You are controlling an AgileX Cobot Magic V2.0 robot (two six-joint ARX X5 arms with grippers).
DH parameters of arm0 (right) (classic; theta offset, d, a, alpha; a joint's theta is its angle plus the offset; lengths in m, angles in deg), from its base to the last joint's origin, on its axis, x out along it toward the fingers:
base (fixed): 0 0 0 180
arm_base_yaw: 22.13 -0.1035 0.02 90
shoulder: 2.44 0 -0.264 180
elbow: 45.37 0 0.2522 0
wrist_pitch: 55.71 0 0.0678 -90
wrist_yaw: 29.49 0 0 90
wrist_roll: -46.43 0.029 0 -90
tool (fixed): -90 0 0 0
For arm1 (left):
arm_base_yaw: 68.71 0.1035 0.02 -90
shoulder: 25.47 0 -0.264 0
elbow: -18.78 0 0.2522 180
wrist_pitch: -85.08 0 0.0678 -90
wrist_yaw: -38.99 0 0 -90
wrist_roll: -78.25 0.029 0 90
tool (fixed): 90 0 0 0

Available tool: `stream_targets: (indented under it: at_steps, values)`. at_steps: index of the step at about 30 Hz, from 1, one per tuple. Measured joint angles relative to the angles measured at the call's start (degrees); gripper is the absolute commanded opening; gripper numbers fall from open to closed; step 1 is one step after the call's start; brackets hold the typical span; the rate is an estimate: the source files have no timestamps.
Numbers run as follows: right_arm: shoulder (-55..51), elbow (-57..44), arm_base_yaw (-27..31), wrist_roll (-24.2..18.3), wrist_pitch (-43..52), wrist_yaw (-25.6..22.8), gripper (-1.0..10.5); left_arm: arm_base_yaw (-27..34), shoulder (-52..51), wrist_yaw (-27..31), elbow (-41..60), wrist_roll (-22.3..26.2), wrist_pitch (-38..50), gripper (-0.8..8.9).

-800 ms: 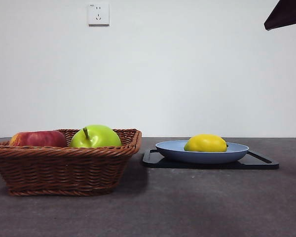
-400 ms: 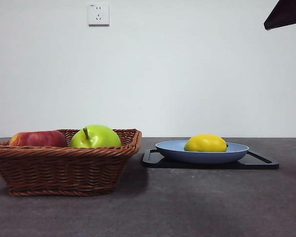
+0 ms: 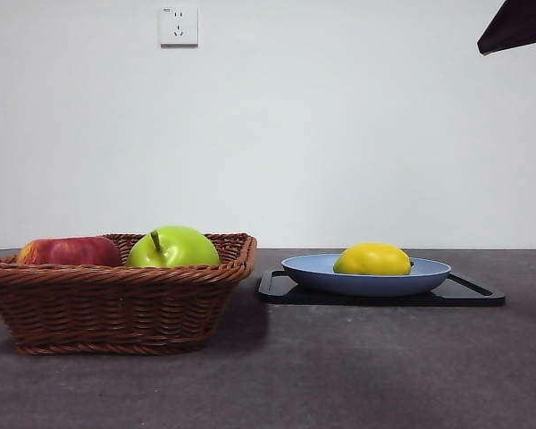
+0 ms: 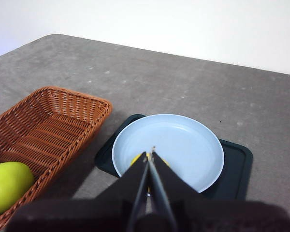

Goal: Take the lemon from the basket,put the lemon in the plate,hand out the plate

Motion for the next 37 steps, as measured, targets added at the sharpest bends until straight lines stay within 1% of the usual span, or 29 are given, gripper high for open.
stream_targets:
  at_steps: [13,37]
  values:
    - [0.0,0.0,0.0,0.0,0.0,0.0,0.0,3.2,-2.6,0.0,3.5,-1.2,-0.2,0.08]
    - [0.0,0.0,0.0,0.0,0.0,0.0,0.0,3.3,-2.7,-0.1,3.5,-1.2,-0.2,0.08]
